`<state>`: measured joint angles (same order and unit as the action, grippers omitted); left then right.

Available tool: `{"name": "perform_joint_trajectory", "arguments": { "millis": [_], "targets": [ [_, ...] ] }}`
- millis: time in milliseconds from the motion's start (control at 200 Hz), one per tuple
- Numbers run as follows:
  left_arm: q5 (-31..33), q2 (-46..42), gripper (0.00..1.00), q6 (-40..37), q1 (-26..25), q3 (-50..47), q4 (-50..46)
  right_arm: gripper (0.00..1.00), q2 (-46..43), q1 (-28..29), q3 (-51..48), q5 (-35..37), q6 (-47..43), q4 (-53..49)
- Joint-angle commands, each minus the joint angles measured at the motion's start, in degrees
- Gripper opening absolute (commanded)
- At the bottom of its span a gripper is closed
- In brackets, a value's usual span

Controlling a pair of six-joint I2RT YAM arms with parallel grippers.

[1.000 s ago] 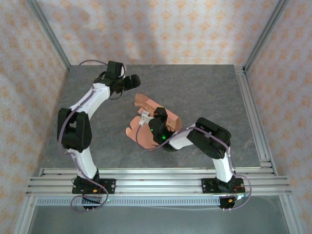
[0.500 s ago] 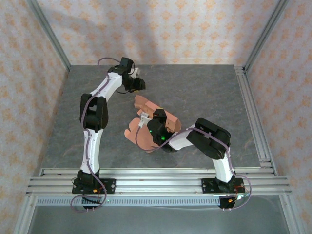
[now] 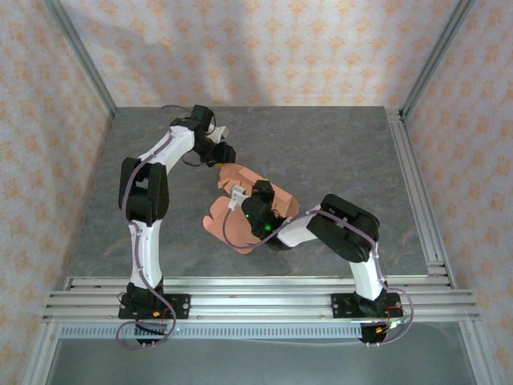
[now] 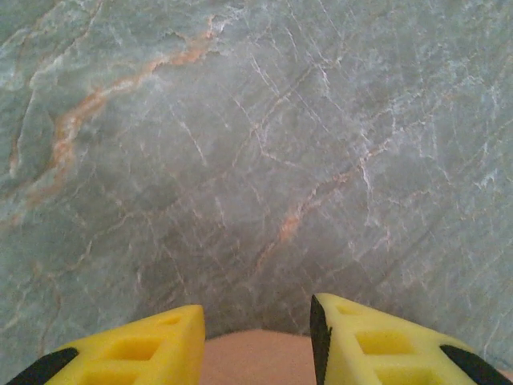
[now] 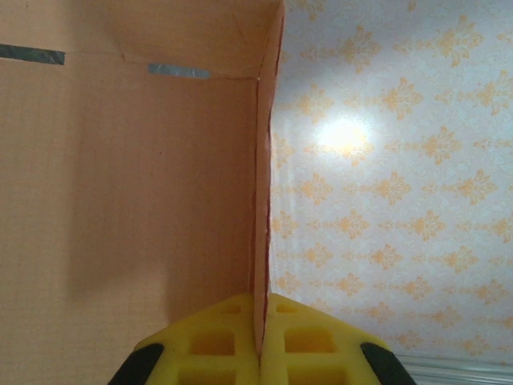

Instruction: Fold the paper box

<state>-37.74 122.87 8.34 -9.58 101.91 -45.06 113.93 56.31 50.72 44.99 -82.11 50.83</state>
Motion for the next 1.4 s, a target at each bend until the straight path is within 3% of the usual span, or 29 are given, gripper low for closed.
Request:
{"name": "perform_joint_trajectory", "arguments": {
  "millis": [0,345,896,1396],
  "targets": [
    [-1.7,-4.3,0.41,-1.2,0.4,-3.9,2.3,0.0,-1.5,-0.3,1.0,-0.2,0.8,-2.6],
    [-1.3,-10.3,0.41,0.8,0.4,-16.0,10.6,0.0,-1.2,-0.6,1.8,-0.2,0.9,-3.6],
    [0.6,-20.2,0.43,-2.3,0.5,-30.6,19.2,0.0,-1.7,-0.7,1.8,0.0,2.3,-5.6],
    [-2.2,-22.7,0.45,-4.5,0.4,-34.6,20.8,0.0,-1.7,-0.4,2.5,-0.4,1.3,-5.1]
  ]
}}
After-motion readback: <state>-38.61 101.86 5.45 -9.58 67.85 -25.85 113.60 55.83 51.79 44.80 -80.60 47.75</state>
